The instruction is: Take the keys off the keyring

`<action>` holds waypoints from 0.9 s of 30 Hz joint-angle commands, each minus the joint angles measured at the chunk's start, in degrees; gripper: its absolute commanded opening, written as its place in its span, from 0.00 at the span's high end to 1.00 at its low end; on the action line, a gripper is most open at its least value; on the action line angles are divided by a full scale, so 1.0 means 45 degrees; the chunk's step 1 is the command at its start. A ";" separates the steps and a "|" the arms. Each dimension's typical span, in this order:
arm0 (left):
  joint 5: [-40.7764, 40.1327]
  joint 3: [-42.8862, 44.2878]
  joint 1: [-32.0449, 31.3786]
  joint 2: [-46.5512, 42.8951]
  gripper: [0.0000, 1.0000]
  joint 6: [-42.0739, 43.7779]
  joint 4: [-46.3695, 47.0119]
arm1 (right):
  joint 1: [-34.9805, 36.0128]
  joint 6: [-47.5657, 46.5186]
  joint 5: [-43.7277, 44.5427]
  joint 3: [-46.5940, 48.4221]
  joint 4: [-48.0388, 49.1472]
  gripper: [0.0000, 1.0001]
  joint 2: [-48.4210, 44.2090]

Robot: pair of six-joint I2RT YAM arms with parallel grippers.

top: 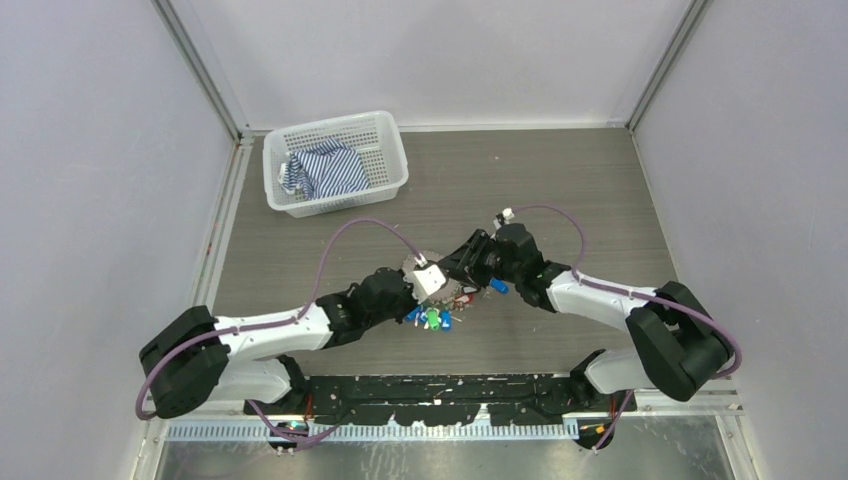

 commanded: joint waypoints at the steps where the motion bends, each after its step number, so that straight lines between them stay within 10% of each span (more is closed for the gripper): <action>1: -0.0498 0.0554 -0.0721 0.0133 1.00 0.0318 0.0288 | 0.0277 0.2877 -0.0129 -0.0674 0.2014 0.52 0.0386; 10: -0.2259 0.0366 -0.2287 0.0406 1.00 0.0358 0.0841 | 0.1371 0.5400 0.1302 -0.2237 0.3793 0.52 0.1575; 27: -0.3666 -0.0527 -0.3423 0.0330 1.00 0.0158 0.2252 | 0.2505 0.7830 0.3129 -0.2507 -0.0200 0.49 -0.0674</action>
